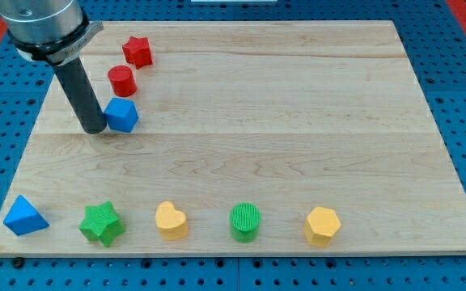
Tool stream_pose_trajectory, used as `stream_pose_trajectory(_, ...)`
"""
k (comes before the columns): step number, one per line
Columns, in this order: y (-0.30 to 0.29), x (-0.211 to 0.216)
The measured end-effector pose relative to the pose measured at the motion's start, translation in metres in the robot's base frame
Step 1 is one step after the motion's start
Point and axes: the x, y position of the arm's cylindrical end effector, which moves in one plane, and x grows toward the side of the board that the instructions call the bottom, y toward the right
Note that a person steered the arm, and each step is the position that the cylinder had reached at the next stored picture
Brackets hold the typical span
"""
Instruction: Move the blue cube right to the yellow hexagon
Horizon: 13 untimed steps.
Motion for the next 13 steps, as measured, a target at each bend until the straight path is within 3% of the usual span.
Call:
stream_pose_trajectory(1,-0.008,-0.012)
stream_pose_trajectory(4,0.159,-0.032)
stream_pose_trajectory(6,0.204,-0.068)
stream_pose_trajectory(11,0.401,-0.076)
stream_pose_trajectory(13,0.423,-0.038)
